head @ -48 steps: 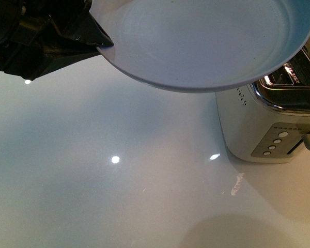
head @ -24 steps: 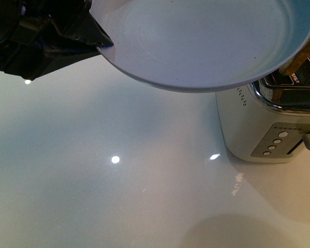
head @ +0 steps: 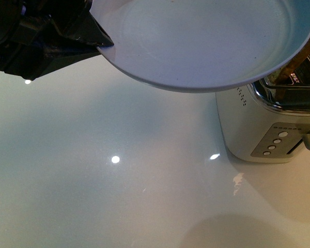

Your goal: Left arm holds plate, right arm toasts bread

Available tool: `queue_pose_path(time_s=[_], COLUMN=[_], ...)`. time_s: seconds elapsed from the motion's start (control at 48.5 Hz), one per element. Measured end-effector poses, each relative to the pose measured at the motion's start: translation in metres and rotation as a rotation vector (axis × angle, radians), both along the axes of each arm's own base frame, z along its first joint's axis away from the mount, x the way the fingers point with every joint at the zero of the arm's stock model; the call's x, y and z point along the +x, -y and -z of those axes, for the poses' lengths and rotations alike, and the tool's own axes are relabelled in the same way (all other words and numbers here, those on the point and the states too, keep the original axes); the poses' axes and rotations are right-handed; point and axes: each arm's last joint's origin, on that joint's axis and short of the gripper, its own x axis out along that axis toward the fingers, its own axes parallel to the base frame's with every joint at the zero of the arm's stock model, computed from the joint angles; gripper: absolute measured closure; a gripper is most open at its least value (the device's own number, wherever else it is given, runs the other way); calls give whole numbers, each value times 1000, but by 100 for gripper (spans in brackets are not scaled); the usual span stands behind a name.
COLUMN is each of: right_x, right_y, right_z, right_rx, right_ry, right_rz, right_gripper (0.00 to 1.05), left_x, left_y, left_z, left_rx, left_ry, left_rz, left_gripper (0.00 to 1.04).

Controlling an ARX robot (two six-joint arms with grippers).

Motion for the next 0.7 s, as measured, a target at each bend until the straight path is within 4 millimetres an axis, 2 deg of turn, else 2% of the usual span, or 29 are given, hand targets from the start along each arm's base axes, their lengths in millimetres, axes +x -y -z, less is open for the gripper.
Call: queue_pose_path(time_s=[0.33, 0.516, 0.702], right_x=[-1, -4, -8], right_y=[-9, -9, -5], right_z=[20, 26, 27], right_rx=[-20, -14, -18], right_ry=[-57, -74, -67], right_rz=[-31, -29, -4], right_gripper=[102, 66, 43], left_x=[0, 0, 0], left_y=[0, 0, 0], left_z=[0, 0, 0], left_rx=[0, 0, 0], left_ry=[0, 0, 0], left_rz=[0, 0, 0], left_gripper=[102, 102, 102])
